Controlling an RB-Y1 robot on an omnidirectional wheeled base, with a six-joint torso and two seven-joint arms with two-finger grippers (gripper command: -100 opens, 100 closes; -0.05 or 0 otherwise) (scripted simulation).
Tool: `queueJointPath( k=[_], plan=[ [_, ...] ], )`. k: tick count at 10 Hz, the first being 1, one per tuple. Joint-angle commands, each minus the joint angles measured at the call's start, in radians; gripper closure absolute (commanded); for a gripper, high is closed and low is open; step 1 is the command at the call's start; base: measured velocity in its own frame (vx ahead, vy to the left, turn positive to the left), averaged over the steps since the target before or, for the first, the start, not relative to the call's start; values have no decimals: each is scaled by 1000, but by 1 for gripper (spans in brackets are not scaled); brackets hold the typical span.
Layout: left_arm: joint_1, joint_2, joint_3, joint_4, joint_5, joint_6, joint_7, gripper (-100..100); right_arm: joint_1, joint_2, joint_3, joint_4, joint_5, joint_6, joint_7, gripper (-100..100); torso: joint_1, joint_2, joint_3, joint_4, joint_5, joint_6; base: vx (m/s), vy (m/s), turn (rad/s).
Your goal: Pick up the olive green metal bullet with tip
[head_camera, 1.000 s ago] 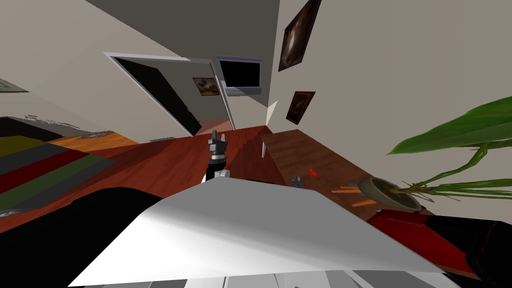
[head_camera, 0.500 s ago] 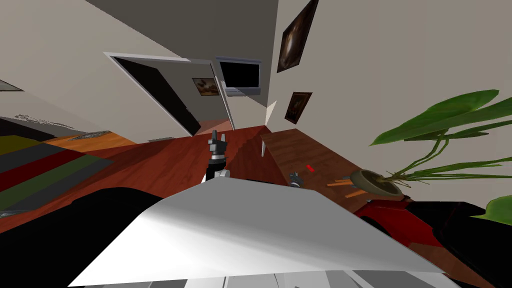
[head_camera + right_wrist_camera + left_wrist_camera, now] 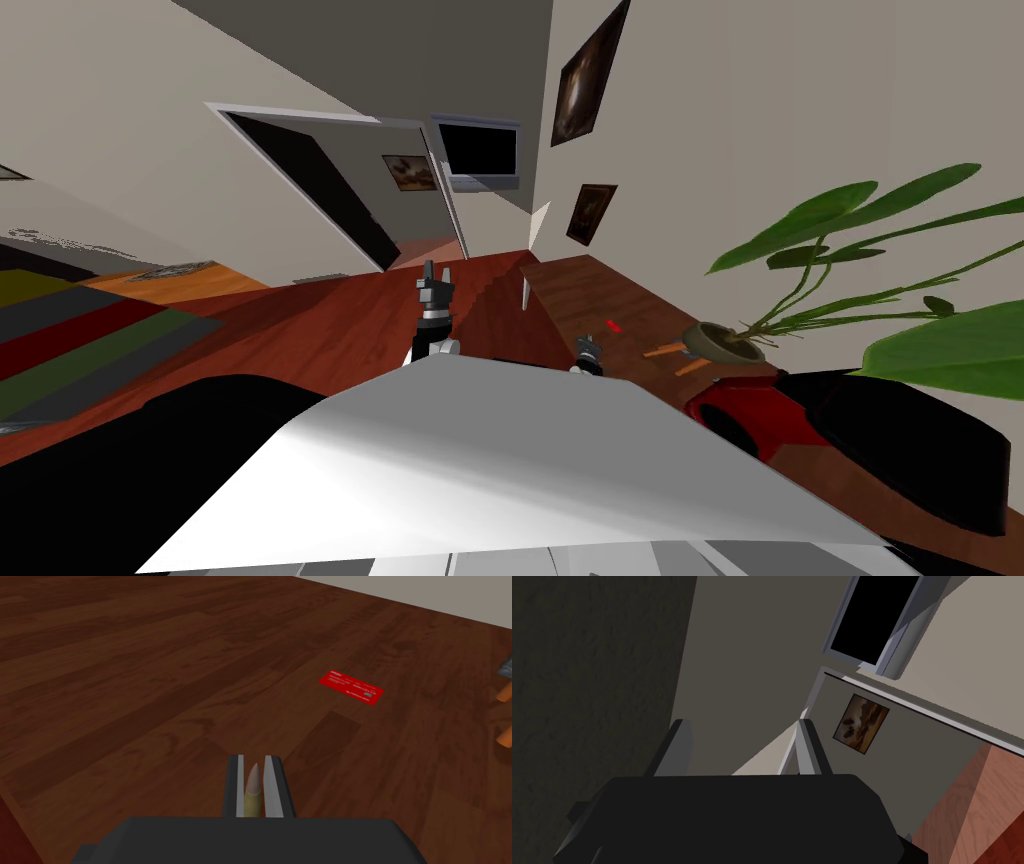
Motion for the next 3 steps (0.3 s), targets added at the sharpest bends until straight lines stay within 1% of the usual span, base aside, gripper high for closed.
queueJointPath(
  k=[1,2,3],
  plan=[
    [0,0,0,0,0,0,0,0,-32,-1,6,31,-9,-8,-3,100,0,0,0,0,0,0,-41,16,1],
    [0,0,0,0,0,0,0,0,-19,-2,4,18,-6,-3,0,100,1,-4,-2,-1,0,0,-11,6,4],
    [0,0,0,0,0,0,0,0,-21,-2,5,21,-7,-5,-1,0,0,-6,-3,-1,0,0,0,0,0]
  ],
)
